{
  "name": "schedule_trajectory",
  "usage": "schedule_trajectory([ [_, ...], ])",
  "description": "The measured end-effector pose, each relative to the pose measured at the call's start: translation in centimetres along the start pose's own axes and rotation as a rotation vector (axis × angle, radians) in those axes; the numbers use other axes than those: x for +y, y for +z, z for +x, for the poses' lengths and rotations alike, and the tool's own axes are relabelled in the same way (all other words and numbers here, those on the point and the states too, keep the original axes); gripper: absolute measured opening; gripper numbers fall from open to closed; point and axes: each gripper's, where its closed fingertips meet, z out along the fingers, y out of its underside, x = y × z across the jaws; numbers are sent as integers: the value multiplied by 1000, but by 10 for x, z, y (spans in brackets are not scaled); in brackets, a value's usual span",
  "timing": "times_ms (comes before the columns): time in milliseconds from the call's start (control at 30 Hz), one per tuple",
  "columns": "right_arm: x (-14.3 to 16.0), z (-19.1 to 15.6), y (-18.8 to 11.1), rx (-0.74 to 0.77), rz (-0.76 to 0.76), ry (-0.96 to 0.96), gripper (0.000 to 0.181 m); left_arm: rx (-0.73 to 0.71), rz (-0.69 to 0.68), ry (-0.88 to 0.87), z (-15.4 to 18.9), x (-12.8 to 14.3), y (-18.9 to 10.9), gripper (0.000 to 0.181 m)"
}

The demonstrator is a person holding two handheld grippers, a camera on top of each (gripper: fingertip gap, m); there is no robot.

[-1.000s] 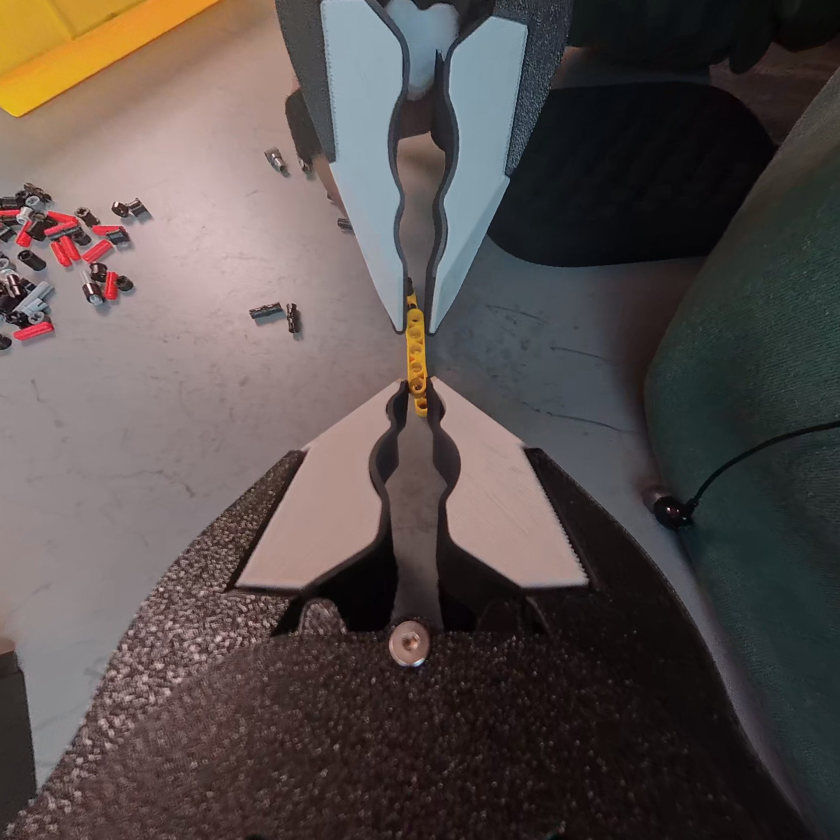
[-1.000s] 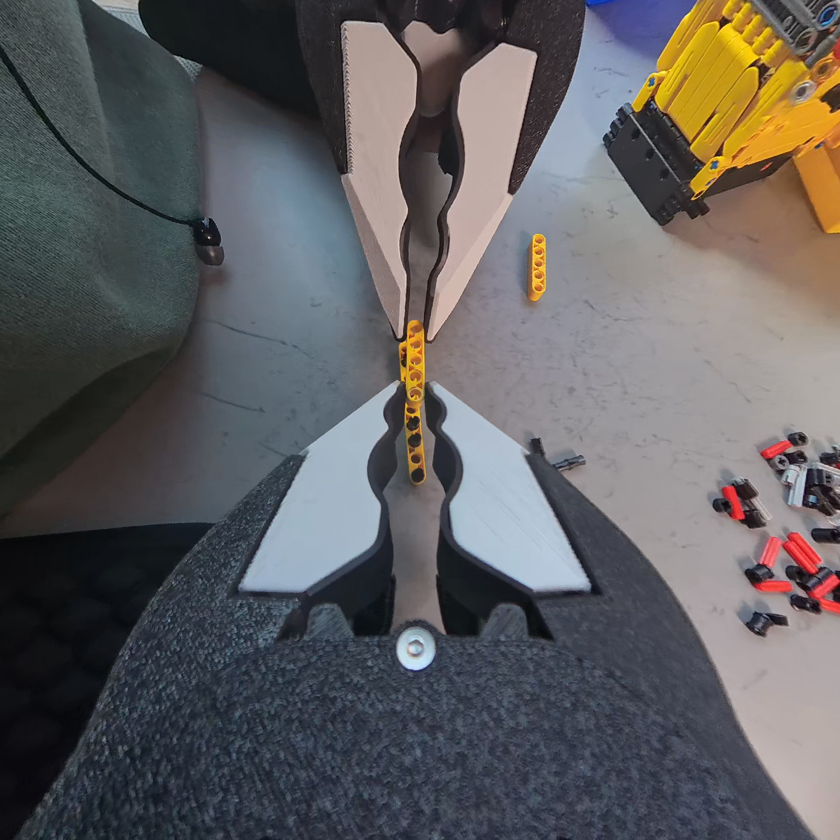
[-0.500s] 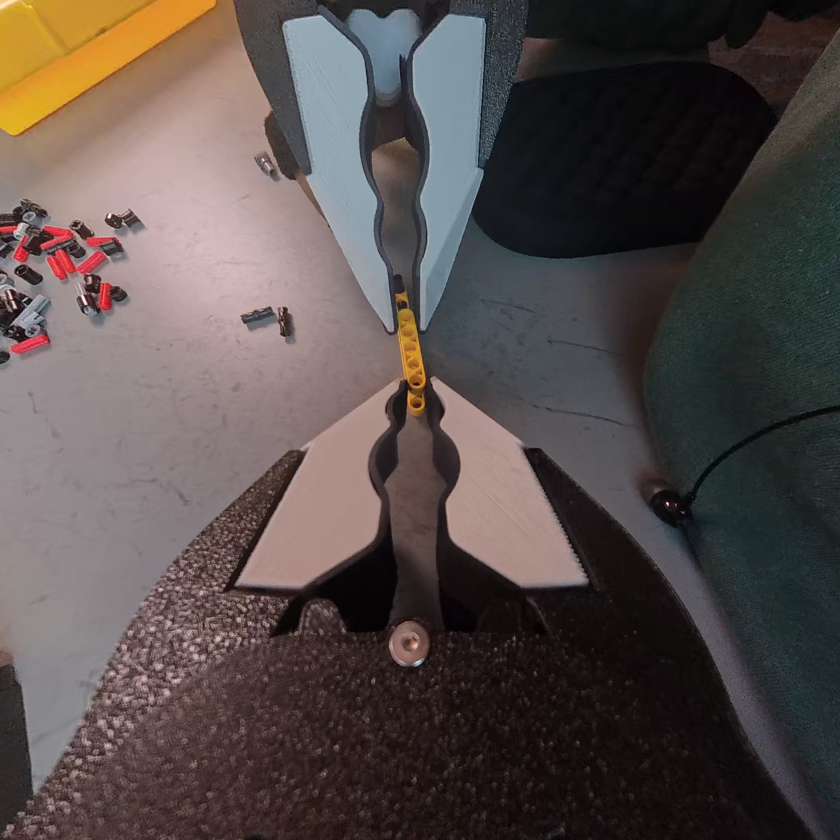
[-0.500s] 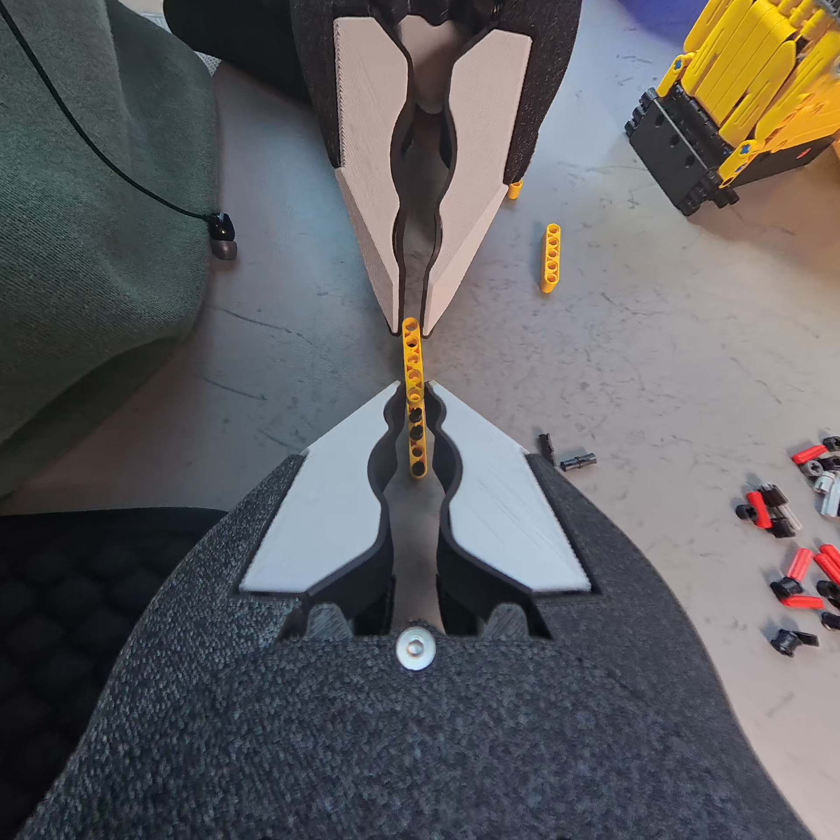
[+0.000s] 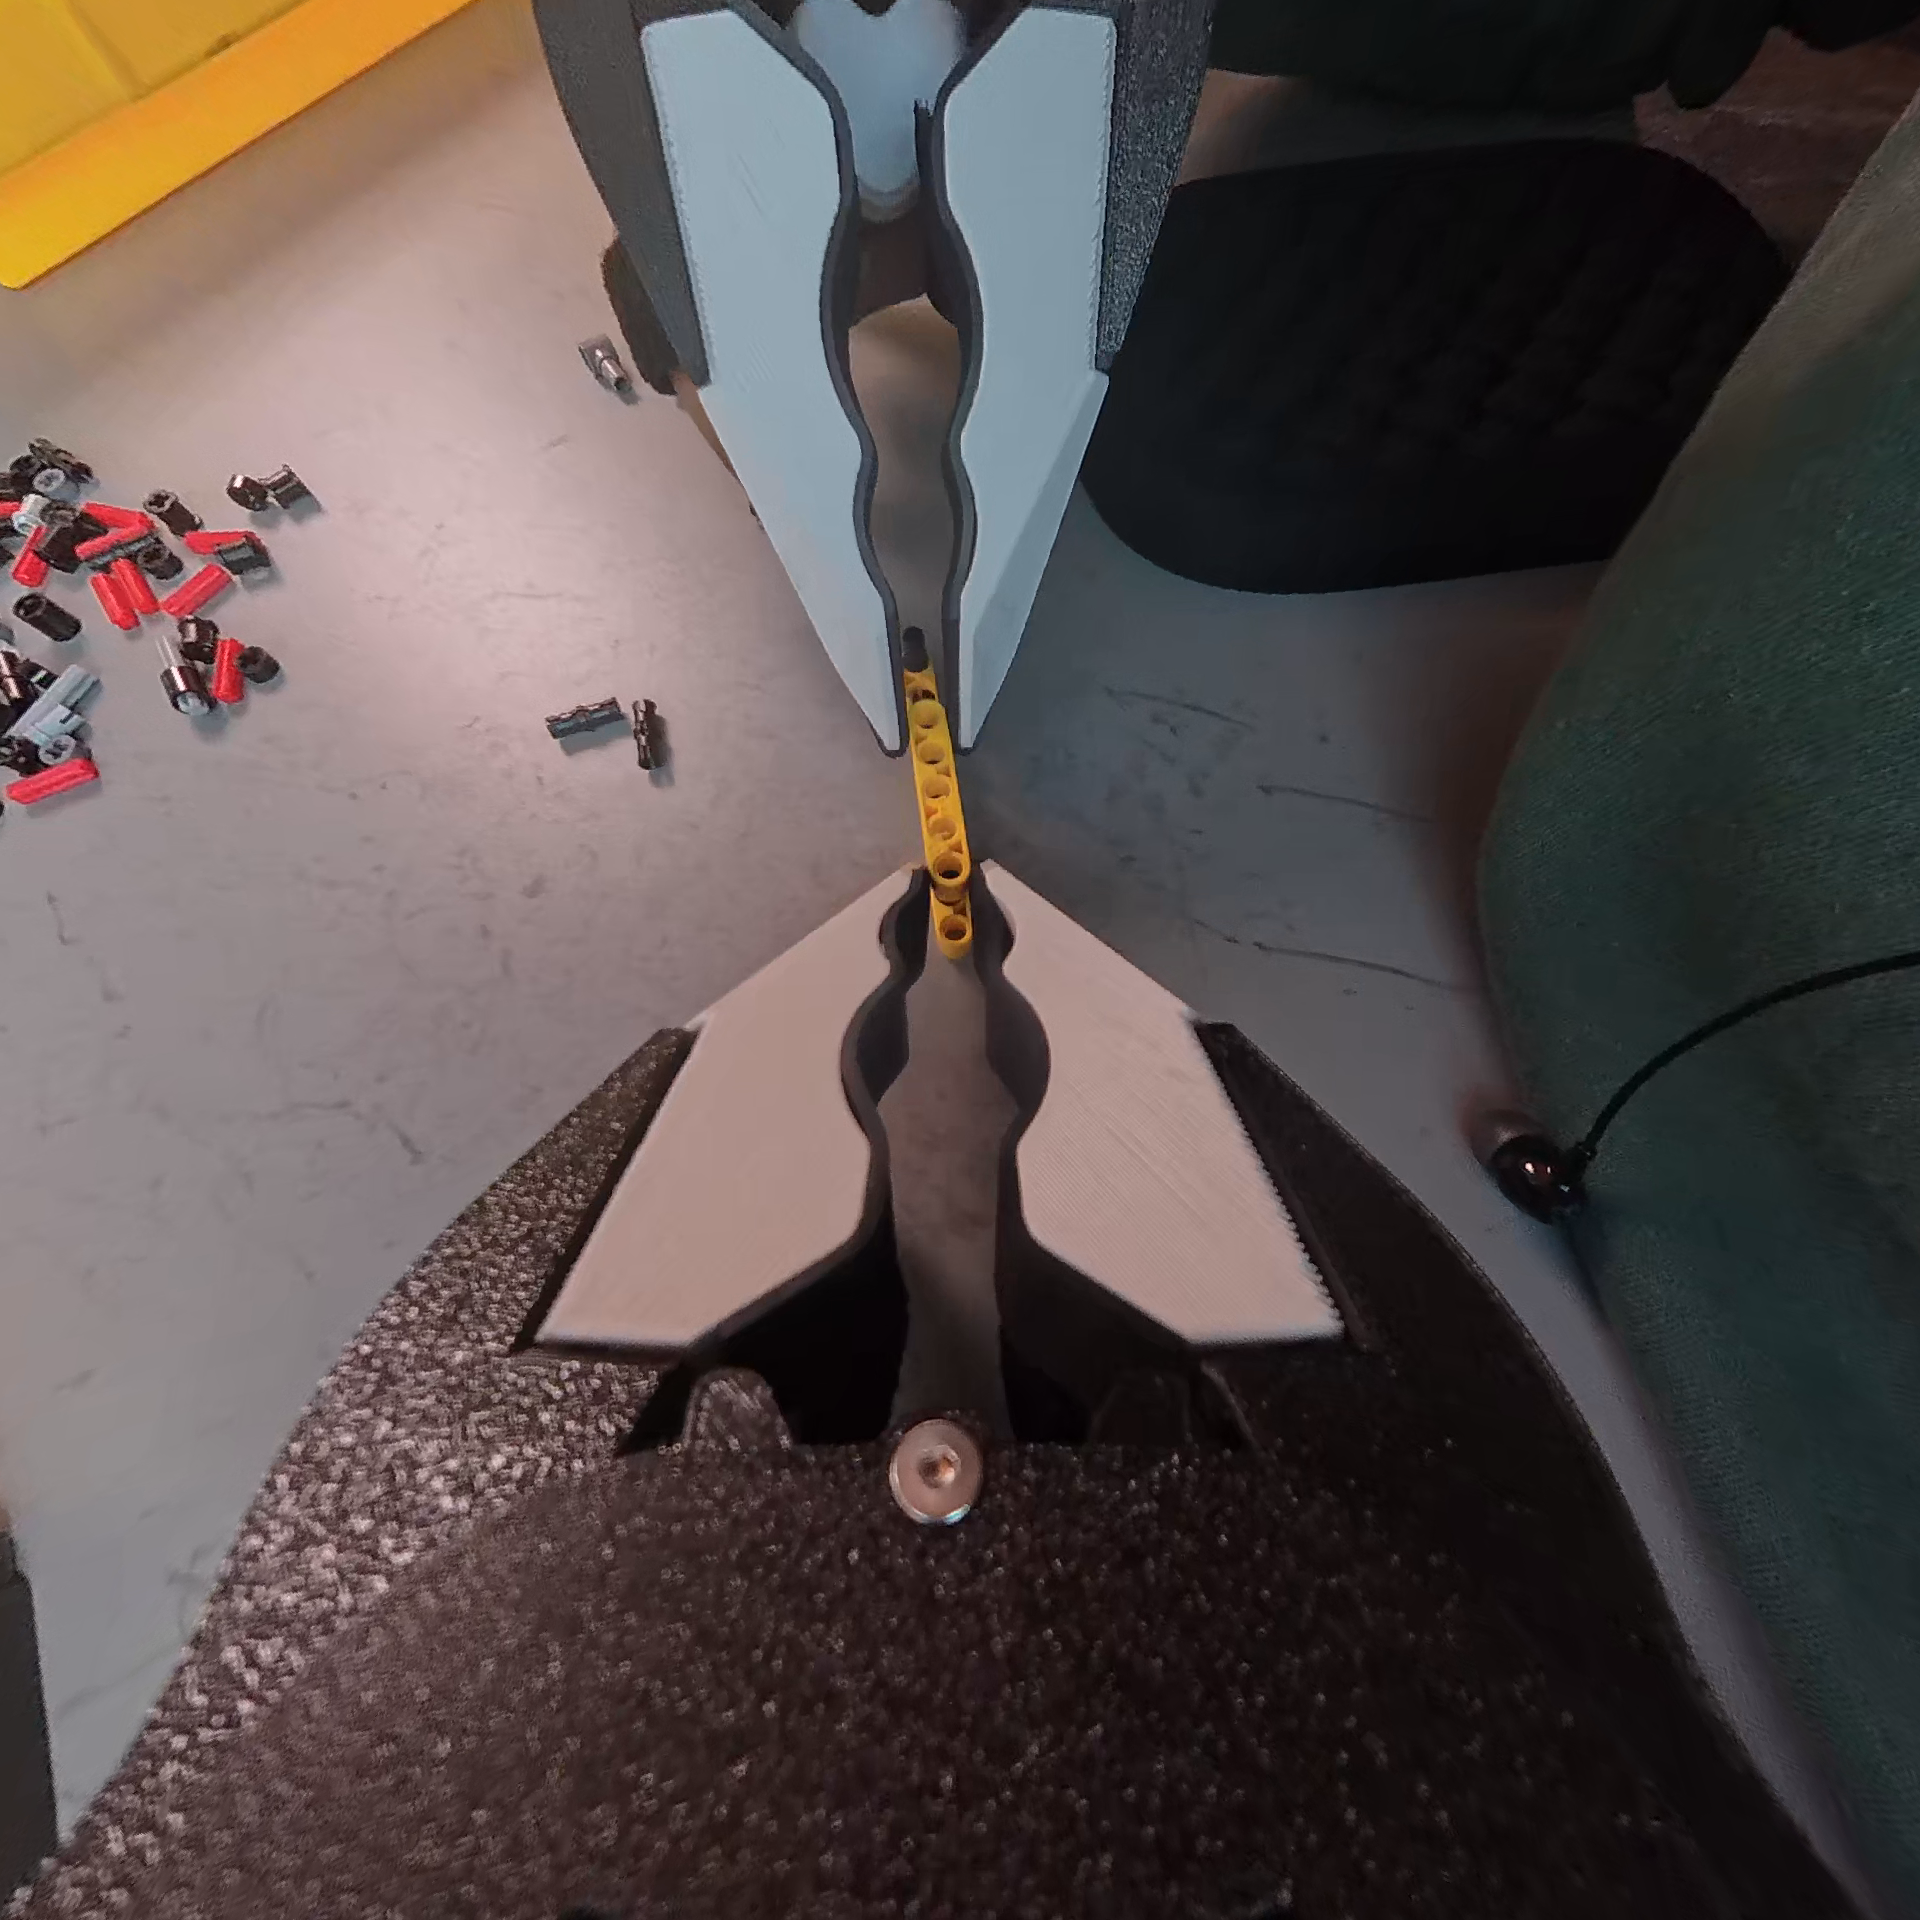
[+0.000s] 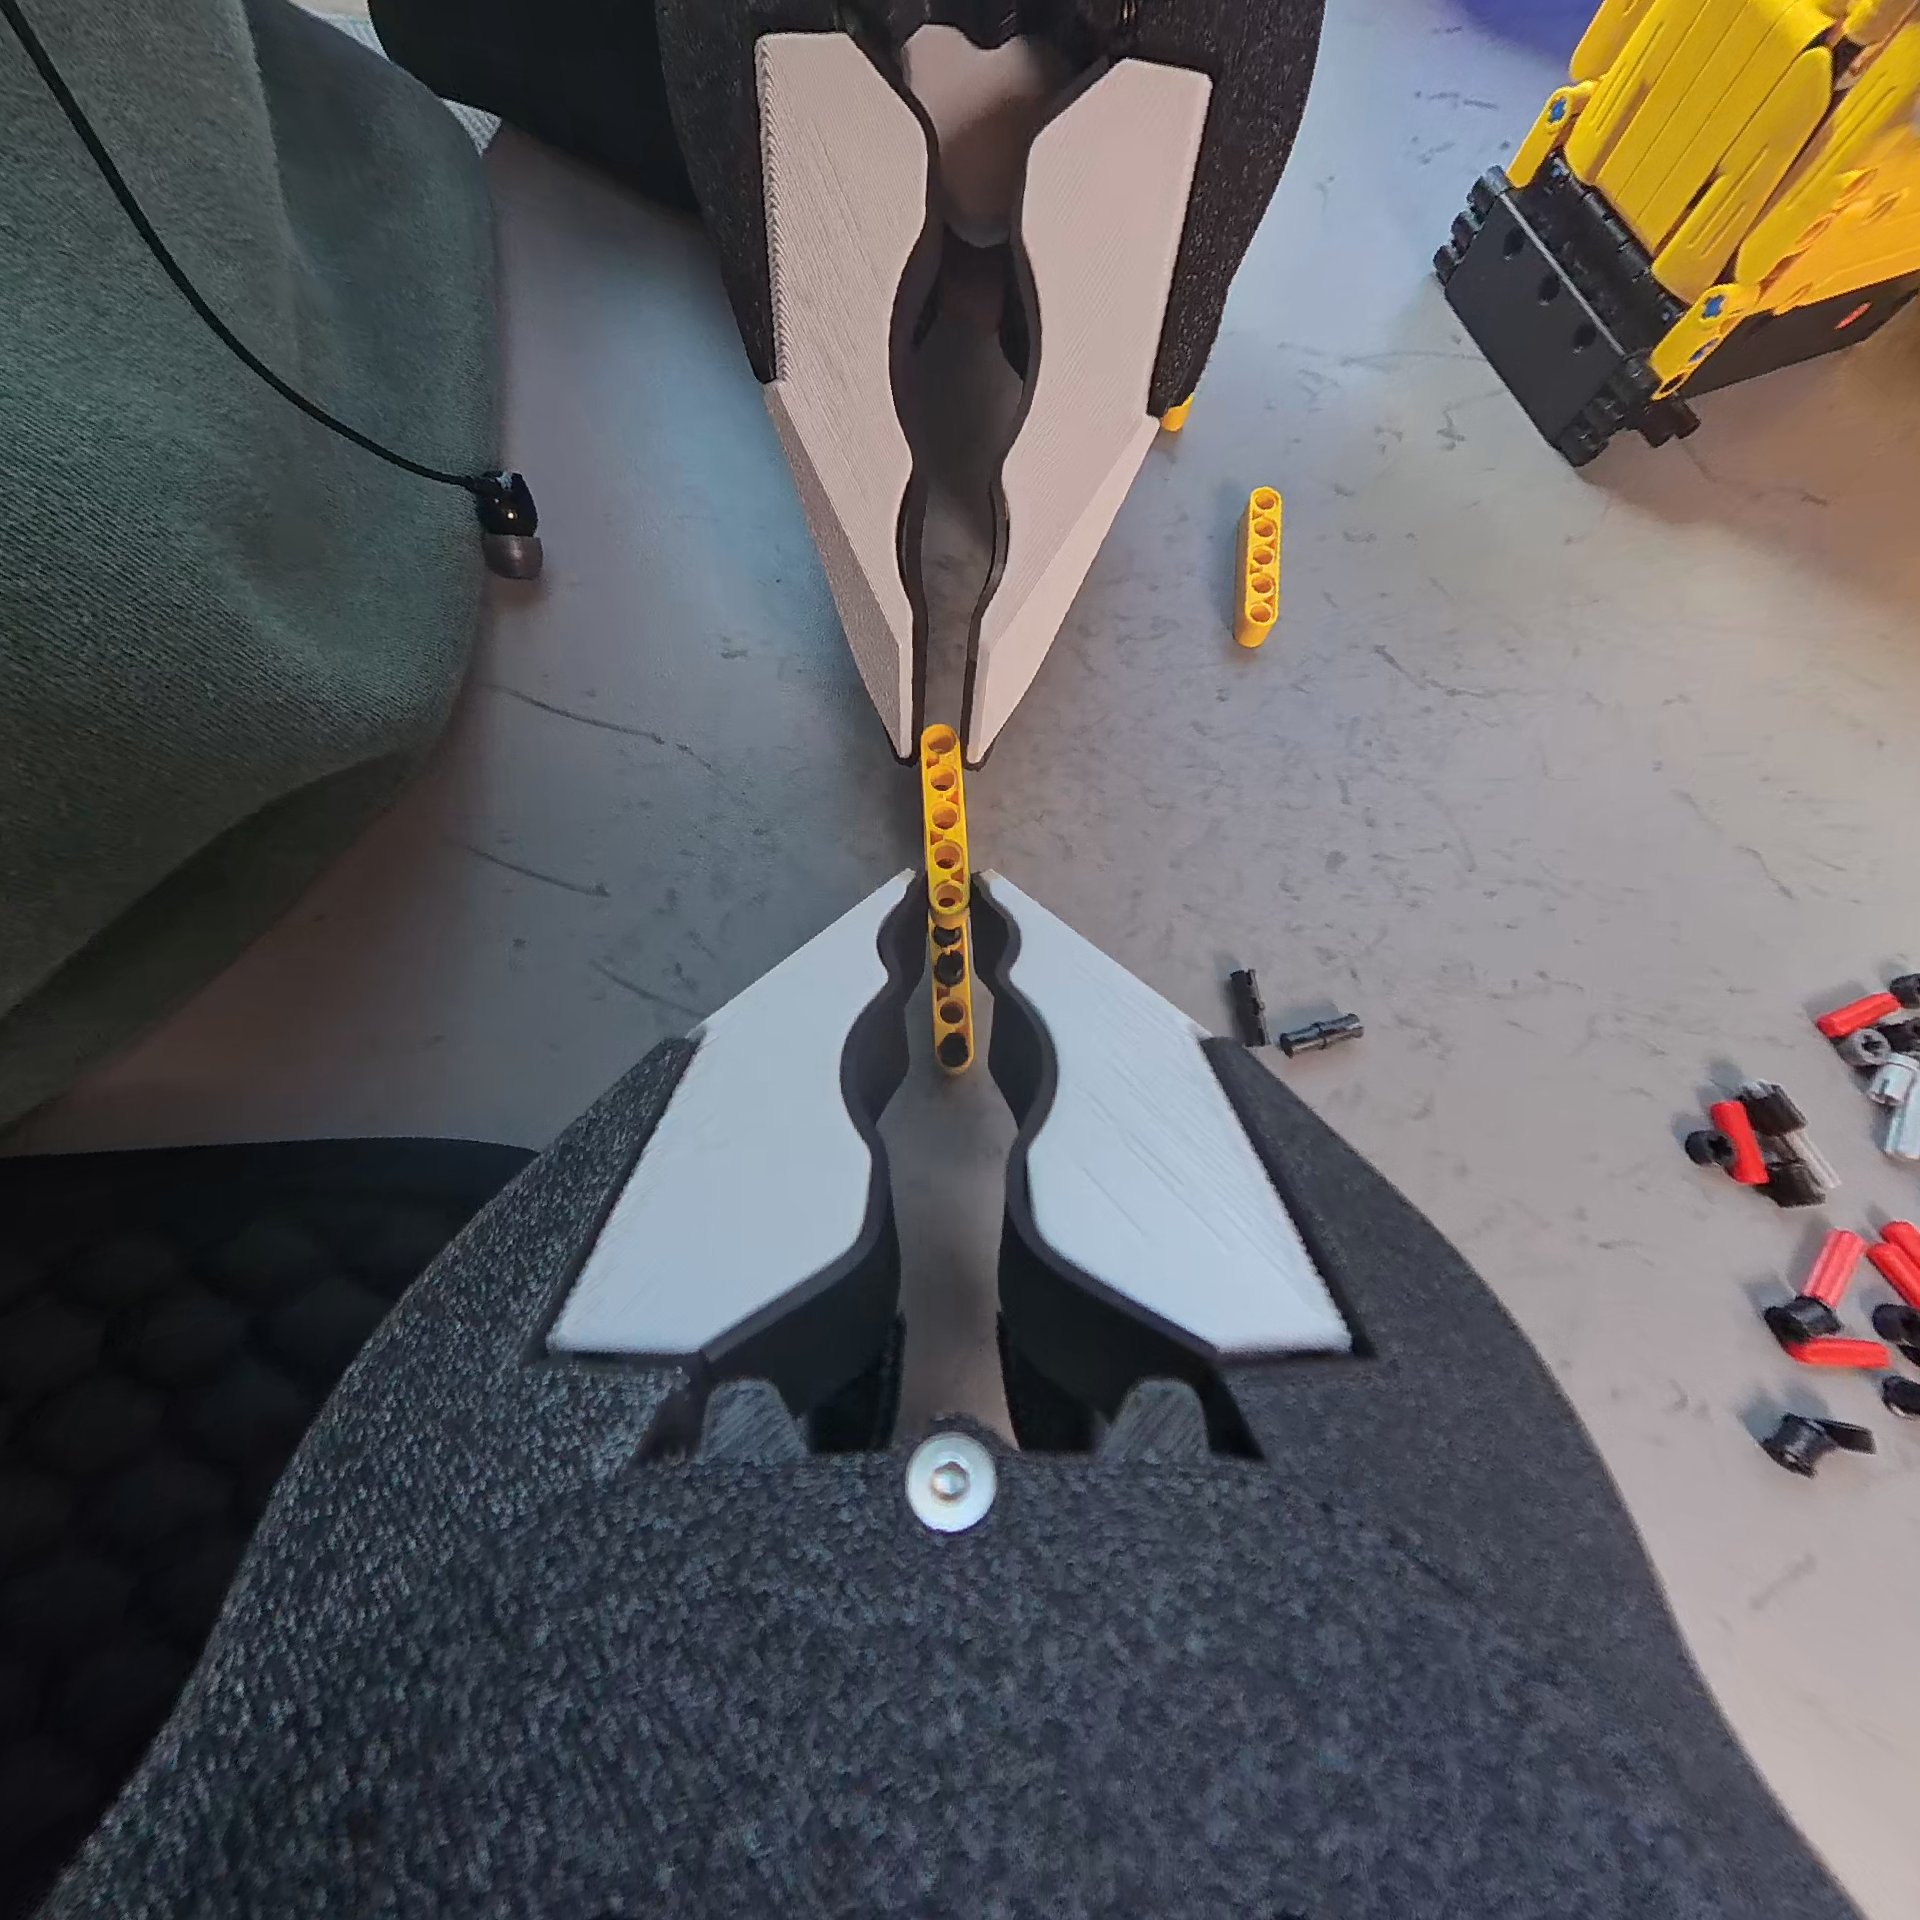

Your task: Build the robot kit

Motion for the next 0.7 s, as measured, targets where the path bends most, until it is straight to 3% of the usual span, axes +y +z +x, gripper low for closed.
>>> schedule_trajectory([
  [700,3,0,-2,-6,-1,15,8,0,-5,4,0,-1,3,7],
])
